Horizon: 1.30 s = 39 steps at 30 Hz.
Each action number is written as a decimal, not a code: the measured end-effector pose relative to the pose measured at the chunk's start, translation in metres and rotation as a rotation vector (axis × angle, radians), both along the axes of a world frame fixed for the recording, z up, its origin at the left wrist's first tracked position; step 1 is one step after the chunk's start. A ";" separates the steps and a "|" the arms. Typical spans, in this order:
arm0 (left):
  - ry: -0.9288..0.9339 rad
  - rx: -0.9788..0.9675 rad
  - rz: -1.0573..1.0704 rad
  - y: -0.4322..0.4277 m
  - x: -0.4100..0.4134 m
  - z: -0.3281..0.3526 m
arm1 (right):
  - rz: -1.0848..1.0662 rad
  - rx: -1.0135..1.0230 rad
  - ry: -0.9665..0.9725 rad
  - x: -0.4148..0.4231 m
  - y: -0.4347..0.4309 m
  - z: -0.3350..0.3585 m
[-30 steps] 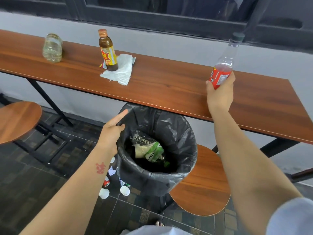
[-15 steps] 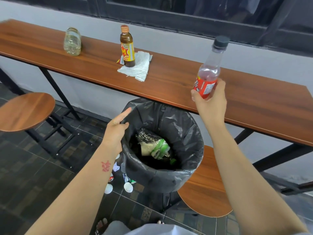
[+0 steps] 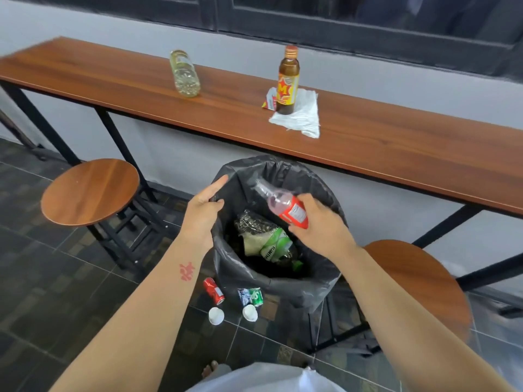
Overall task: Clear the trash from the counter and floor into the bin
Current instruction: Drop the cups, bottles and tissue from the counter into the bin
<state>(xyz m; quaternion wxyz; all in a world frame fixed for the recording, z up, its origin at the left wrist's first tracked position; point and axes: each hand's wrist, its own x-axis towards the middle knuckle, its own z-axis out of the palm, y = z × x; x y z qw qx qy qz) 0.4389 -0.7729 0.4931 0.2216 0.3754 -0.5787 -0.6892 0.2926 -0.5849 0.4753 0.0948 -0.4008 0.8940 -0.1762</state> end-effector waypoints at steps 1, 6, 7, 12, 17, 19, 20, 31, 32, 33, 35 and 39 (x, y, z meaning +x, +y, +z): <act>0.001 -0.013 -0.010 -0.011 0.007 0.001 | 0.004 0.071 0.003 0.008 -0.012 -0.008; 0.000 -0.051 -0.046 -0.055 0.034 0.006 | -0.003 0.295 0.000 0.038 -0.064 -0.040; -0.001 -0.056 -0.053 -0.062 0.039 0.007 | 0.005 0.324 0.005 0.044 -0.073 -0.043; 0.006 -0.050 -0.055 -0.088 0.052 0.012 | 0.018 0.380 0.023 0.060 -0.102 -0.054; -0.010 -0.054 -0.055 -0.100 0.053 0.014 | 0.093 0.338 0.021 0.057 -0.113 -0.053; -0.019 -0.046 -0.059 -0.106 0.051 0.013 | 0.114 0.320 0.034 0.054 -0.114 -0.049; -0.026 -0.046 -0.061 -0.109 0.050 0.012 | 0.116 0.309 0.044 0.053 -0.115 -0.047; -0.045 -0.052 -0.058 -0.135 0.018 0.007 | -0.102 -0.458 0.384 0.010 -0.130 0.033; -0.045 -0.052 -0.061 -0.137 0.015 0.007 | -0.154 -0.521 0.404 0.000 -0.134 0.042; -0.046 -0.053 -0.063 -0.138 0.013 0.007 | -0.212 -0.572 0.392 -0.013 -0.138 0.049; -0.043 -0.046 -0.062 -0.140 0.009 0.005 | -0.318 -0.636 0.323 -0.041 -0.149 0.059; -0.042 -0.010 -0.027 -0.141 0.001 0.003 | -0.455 -0.611 0.136 -0.087 -0.174 0.069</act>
